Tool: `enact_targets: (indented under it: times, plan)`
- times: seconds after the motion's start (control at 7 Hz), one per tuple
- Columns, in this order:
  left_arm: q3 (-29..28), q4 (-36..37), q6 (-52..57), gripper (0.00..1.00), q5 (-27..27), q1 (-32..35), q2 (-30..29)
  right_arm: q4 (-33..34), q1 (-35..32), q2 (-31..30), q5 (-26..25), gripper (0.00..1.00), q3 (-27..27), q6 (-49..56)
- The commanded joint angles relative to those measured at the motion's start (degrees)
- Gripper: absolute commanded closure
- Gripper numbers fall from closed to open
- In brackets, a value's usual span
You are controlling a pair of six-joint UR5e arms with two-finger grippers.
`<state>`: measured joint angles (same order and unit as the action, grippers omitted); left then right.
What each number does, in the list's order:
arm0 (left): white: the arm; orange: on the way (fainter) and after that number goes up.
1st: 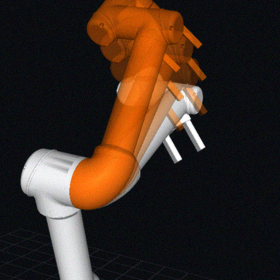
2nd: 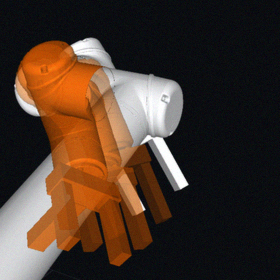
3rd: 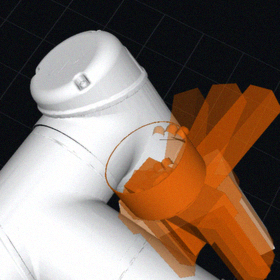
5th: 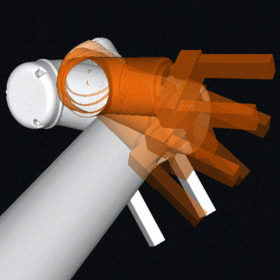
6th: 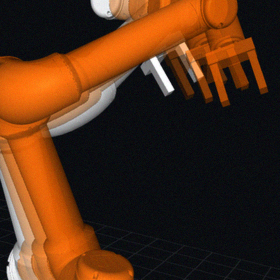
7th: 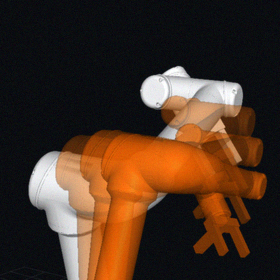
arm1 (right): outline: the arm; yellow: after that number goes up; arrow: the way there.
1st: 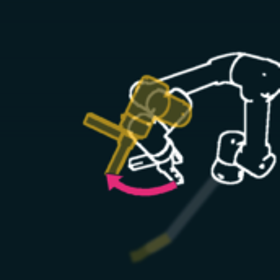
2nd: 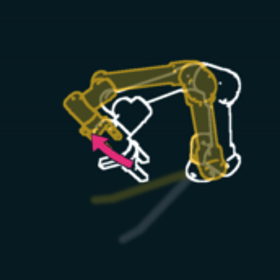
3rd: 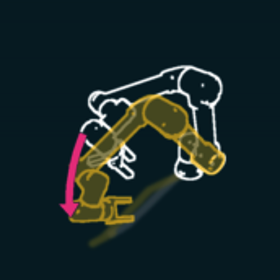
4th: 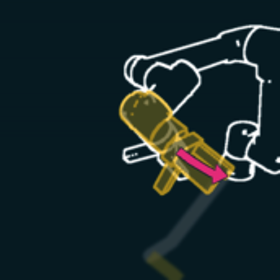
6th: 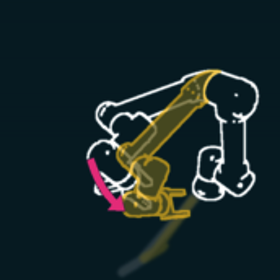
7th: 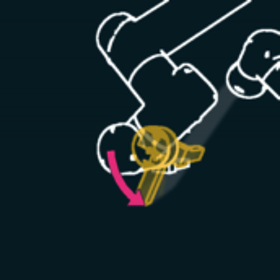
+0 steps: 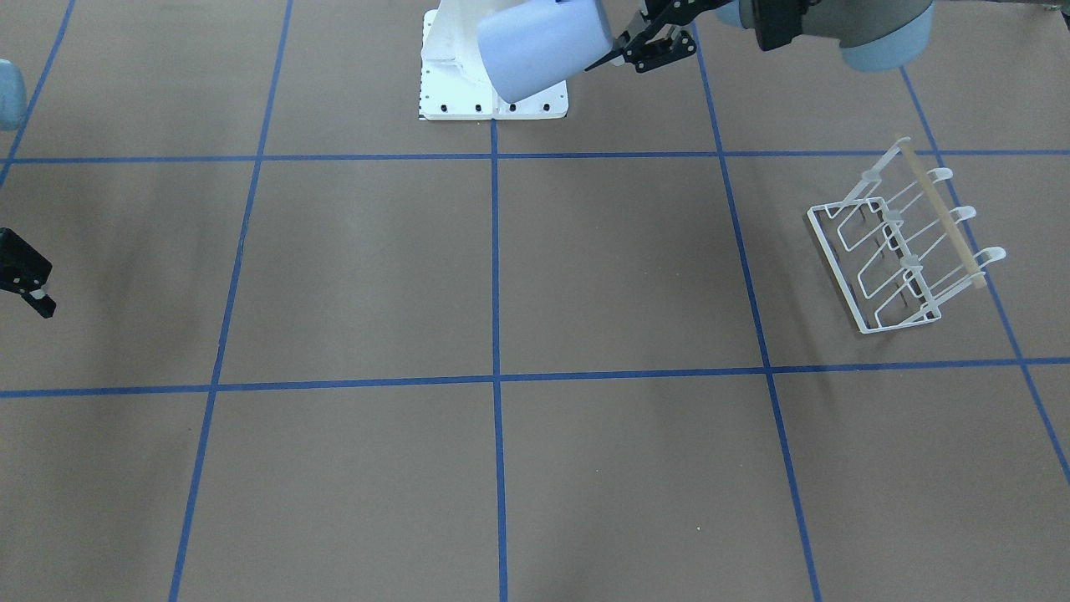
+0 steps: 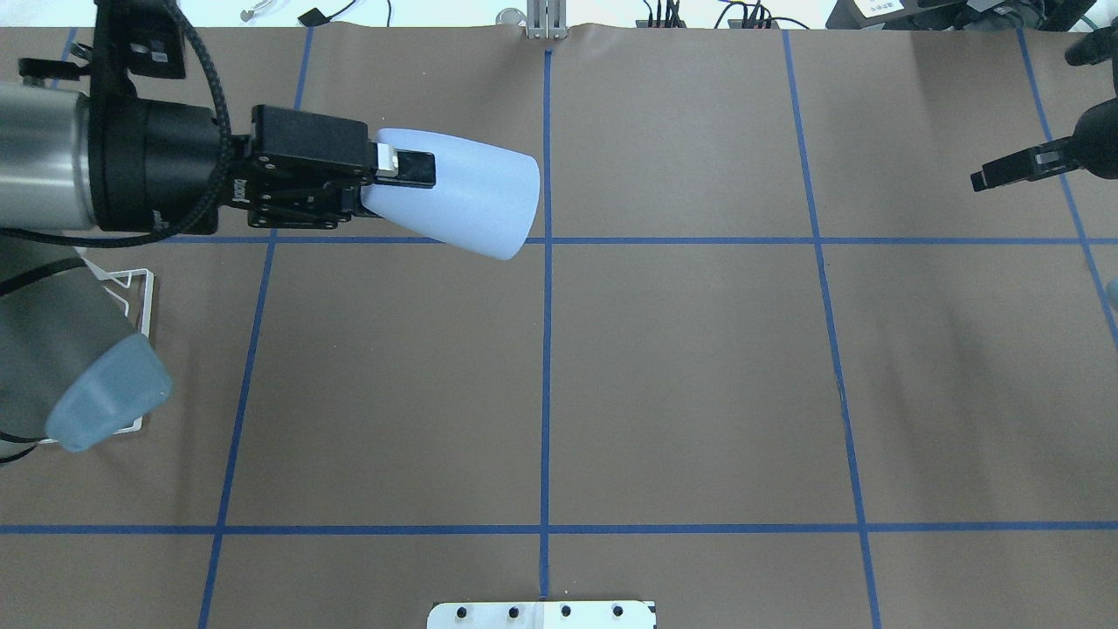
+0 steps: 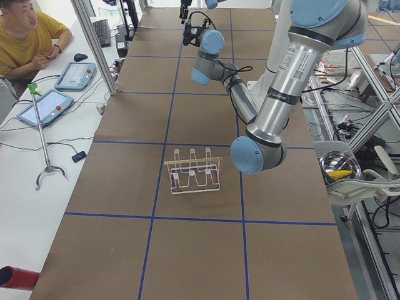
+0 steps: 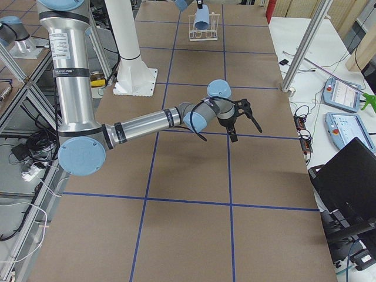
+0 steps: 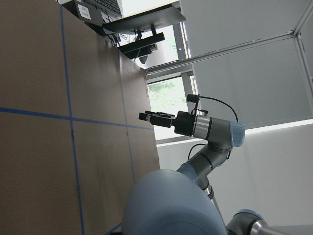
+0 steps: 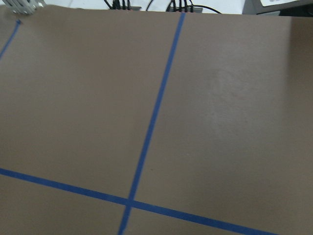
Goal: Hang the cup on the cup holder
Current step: 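Carry the cup with the left gripper over the white wire rack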
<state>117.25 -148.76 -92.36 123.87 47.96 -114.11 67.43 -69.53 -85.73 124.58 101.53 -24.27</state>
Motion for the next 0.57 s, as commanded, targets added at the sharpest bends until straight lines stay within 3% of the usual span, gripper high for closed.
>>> enact_targets:
  times: [0.0,0.43]
  plan:
    - [6.7,19.2,15.6,1.0,4.6,5.5,2.7,9.9,-5.4,-2.3,2.1,0.0,-0.5,16.7]
    - [13.6,41.7,38.9,1.0,4.6,11.8,8.1,16.0,-8.6,-4.4,2.9,0.0,-0.7,19.2]
